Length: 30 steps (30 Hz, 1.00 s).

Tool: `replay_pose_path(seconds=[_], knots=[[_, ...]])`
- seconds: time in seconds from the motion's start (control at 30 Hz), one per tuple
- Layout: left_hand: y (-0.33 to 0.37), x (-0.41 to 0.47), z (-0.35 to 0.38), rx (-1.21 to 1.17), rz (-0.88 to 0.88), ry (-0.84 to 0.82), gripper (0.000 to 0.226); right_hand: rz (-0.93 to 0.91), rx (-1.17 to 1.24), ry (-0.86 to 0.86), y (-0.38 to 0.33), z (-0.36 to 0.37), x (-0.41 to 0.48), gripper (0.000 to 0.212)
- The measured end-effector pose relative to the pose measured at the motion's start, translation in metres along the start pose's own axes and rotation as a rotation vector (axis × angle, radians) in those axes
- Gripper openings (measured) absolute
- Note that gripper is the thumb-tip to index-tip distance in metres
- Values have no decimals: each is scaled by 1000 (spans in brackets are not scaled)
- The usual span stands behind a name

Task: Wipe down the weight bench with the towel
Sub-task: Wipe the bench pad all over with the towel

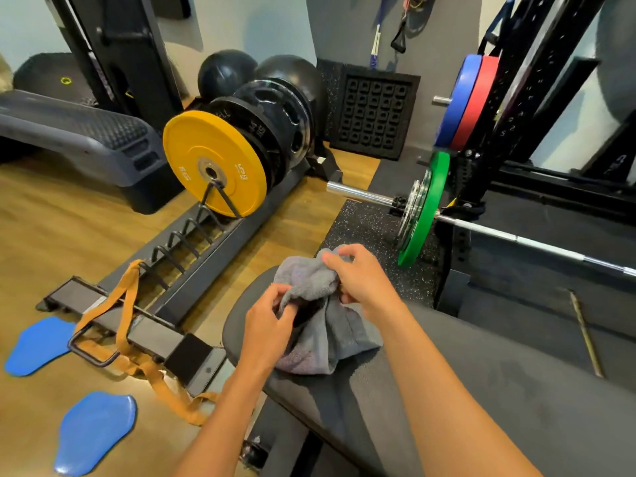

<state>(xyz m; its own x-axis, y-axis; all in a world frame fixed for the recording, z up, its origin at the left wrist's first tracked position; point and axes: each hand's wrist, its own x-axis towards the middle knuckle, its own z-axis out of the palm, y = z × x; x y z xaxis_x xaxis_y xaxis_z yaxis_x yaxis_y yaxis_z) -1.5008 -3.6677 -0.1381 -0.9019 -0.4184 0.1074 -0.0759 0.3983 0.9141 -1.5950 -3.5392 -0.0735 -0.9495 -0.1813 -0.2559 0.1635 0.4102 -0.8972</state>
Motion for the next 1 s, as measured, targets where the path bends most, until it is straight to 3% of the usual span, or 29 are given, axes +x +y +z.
replay_pose_path(seconds=[0.1, 0.17, 0.3, 0.4, 0.5, 0.63, 0.73, 0.83, 0.93, 1.0], knots=[[-5, 9, -5, -34, -5, -52, 25, -162, -469, 67, -11, -9, 8, 19], [-5, 18, -8, -88, -14, -15, 13, -196, -396, 65, -10, -15, 15, 20], [17, 39, -19, -285, 17, 65, 14, -145, -75, 219, 9, -26, 27, 56], [37, 54, -22, -519, -44, 27, 17, 24, 237, -16, 33, -24, 35, 80], [62, 67, -22, -694, -117, -43, 20, 0, 320, -320, 34, -15, 40, 94], [104, 98, -23, -717, -93, -107, 20, -83, 295, -315, 5, -17, 46, 64], [151, 125, -39, -686, 45, -121, 21, -244, 386, -119, -36, -38, 56, 41], [197, 139, -64, -657, 280, -166, 16, -400, 484, 130, -82, -72, 48, 37], [205, 128, -81, -737, 382, -254, 12, -632, 581, 52, -99, -98, 18, 30], [183, 109, -83, -711, 376, -293, 12, -672, 482, -4, -85, -106, -2, 23]])
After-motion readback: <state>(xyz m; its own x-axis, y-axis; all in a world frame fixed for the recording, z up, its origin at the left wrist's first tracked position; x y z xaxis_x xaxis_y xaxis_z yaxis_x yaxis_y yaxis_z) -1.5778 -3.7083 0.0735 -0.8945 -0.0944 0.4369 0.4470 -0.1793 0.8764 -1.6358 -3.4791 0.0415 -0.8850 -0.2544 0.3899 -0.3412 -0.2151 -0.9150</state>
